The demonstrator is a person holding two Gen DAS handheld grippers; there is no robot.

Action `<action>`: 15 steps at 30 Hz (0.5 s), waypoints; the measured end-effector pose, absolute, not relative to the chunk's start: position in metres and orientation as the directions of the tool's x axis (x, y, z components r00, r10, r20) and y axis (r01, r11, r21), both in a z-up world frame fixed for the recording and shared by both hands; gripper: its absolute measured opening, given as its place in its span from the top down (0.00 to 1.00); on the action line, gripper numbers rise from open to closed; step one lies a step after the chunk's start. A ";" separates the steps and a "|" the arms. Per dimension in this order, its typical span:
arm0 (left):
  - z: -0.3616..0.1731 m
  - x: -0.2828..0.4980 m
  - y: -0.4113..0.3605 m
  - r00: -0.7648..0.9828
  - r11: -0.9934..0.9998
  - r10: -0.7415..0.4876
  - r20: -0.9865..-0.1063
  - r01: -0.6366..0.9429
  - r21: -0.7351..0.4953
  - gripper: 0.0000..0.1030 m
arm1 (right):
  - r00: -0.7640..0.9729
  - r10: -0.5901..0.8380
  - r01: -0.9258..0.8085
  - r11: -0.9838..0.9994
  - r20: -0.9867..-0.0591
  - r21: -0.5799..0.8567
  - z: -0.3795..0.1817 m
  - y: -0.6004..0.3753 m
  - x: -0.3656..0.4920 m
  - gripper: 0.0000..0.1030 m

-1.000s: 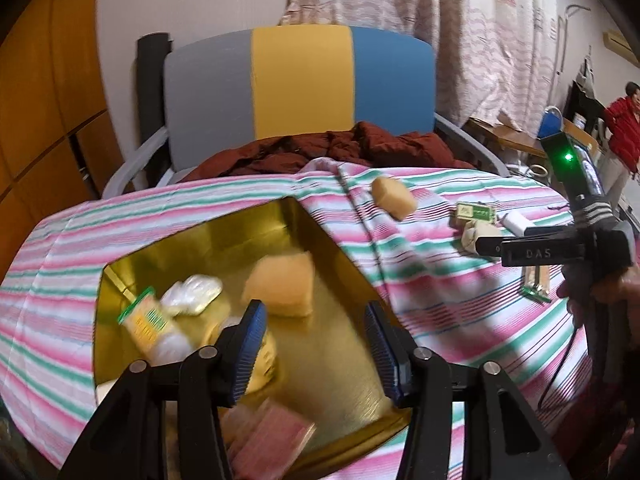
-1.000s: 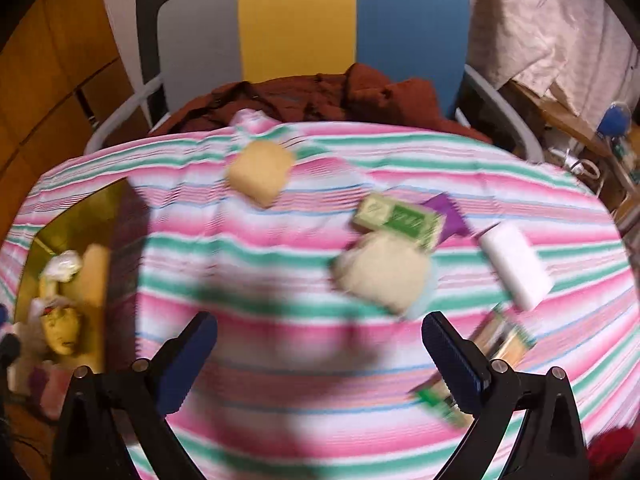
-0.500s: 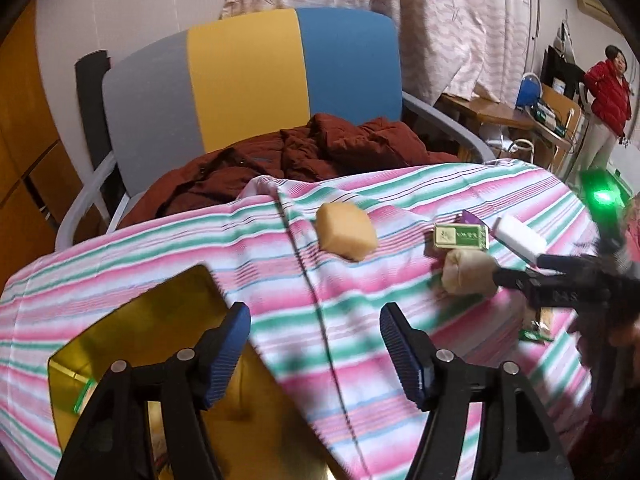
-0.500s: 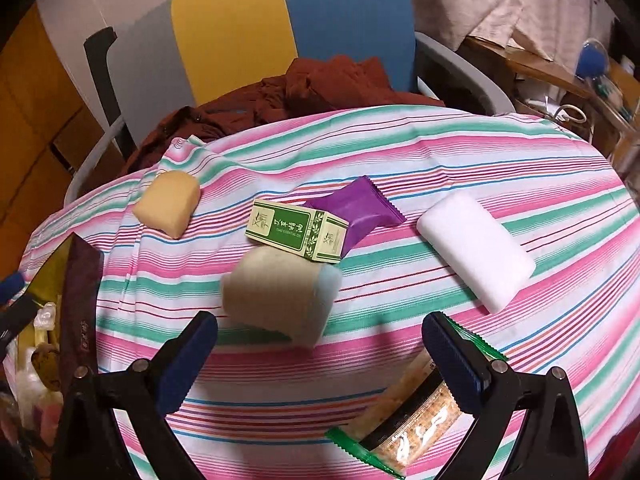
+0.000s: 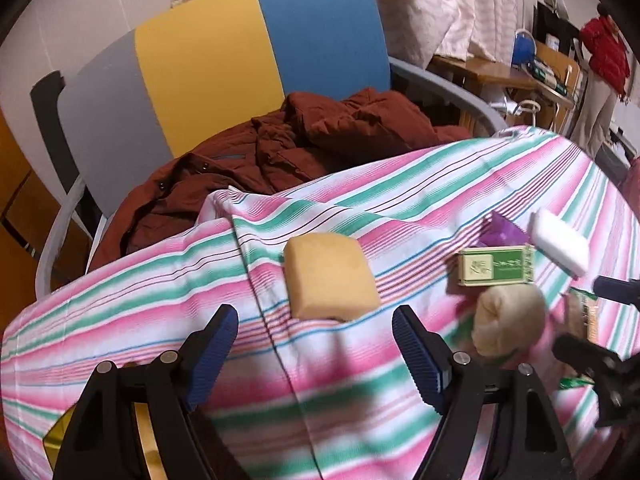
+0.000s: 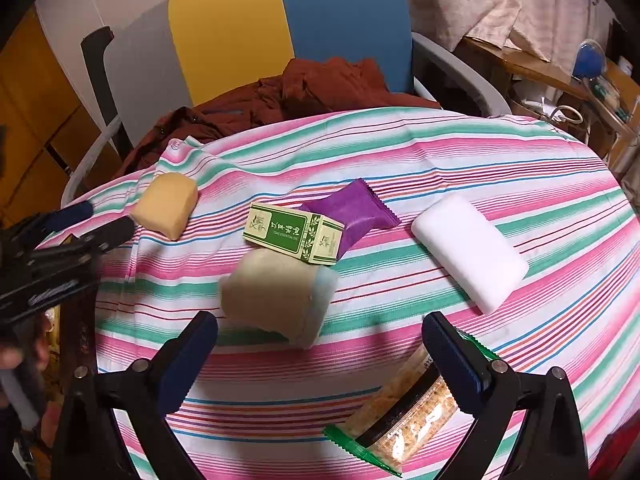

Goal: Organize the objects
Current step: 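Grasp the second yellow sponge with the left gripper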

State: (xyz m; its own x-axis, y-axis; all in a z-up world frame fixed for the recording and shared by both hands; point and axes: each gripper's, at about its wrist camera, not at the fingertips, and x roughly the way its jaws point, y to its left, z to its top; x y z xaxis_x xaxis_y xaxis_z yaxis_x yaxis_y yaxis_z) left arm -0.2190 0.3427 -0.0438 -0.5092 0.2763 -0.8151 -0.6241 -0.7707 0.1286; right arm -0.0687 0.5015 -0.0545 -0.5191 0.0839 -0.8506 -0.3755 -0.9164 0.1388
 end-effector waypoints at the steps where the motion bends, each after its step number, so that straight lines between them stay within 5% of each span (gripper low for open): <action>1: -0.047 -0.224 0.347 -0.501 -0.771 0.272 -0.822 -0.624 0.126 0.21 | -0.518 0.083 -0.373 -0.918 -0.851 0.137 -0.055 0.501 -0.069 0.00; 15: -0.086 -0.260 0.381 -0.483 -0.760 0.195 -0.854 -0.625 0.180 0.19 | -0.522 0.095 -0.387 -0.912 -0.848 0.136 -0.055 0.508 -0.071 0.00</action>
State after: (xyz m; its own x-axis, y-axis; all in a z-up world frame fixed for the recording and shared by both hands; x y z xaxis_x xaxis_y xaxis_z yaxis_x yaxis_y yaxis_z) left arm -0.2602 0.3807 -0.0863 -0.4829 0.1953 -0.8536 -0.6249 -0.7598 0.1796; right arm -0.0707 0.5076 -0.0546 -0.5222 0.0950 -0.8475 -0.3866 -0.9122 0.1359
